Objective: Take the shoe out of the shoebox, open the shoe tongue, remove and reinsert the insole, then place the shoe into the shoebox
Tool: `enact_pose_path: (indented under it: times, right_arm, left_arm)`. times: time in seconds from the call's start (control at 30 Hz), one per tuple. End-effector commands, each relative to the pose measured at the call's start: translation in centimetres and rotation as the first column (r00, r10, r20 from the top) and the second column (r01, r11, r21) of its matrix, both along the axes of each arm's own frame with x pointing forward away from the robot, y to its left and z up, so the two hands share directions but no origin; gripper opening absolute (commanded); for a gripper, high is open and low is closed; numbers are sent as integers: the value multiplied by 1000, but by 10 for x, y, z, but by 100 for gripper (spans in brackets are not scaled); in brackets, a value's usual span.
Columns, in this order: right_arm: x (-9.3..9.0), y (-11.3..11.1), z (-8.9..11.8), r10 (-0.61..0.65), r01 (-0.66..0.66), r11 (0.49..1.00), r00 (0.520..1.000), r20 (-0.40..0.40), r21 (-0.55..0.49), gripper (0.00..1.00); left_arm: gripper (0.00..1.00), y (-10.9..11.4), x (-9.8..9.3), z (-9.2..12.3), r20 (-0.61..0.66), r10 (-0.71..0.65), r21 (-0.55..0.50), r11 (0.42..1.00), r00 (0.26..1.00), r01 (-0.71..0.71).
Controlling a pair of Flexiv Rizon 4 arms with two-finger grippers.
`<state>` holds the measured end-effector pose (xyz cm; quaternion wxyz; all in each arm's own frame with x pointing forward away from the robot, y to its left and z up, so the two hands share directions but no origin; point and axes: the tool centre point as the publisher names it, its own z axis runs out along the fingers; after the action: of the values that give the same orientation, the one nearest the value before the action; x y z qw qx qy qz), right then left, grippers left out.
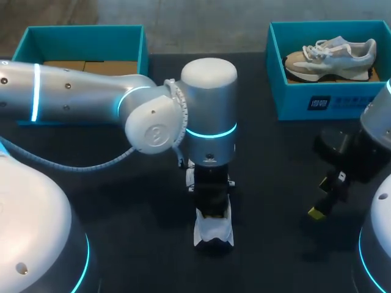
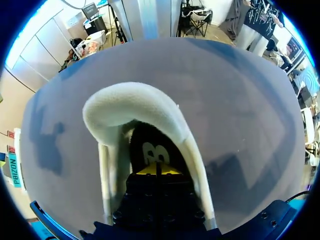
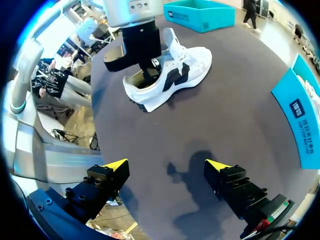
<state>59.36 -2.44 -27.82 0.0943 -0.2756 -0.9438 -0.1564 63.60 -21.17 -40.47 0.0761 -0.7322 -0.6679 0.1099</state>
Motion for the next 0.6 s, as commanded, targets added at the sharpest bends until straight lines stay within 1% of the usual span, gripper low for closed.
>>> enact_pose_path:
  times: [0.03,0.13,0.23,0.6]
  right_arm:
    - [-2,0,-1,-1,1,1000,1000,4,0,100]
    - [-2,0,-1,-1,1,1000,1000,4,0,100]
    - [-2,0,-1,-1,1,1000,1000,4,0,100]
    - [-2,0,-1,-1,1,1000,1000,4,0,100]
  left_arm:
    - [0,2,-1,12,16,0,-25,1000,1000,1]
    - [0,5,2,27,38,1,-48,999,999,1]
    - [0,5,5,37,61,-2,-63,998,998,6]
    - [0,4,27,53,148,44,-83,996,988,-32]
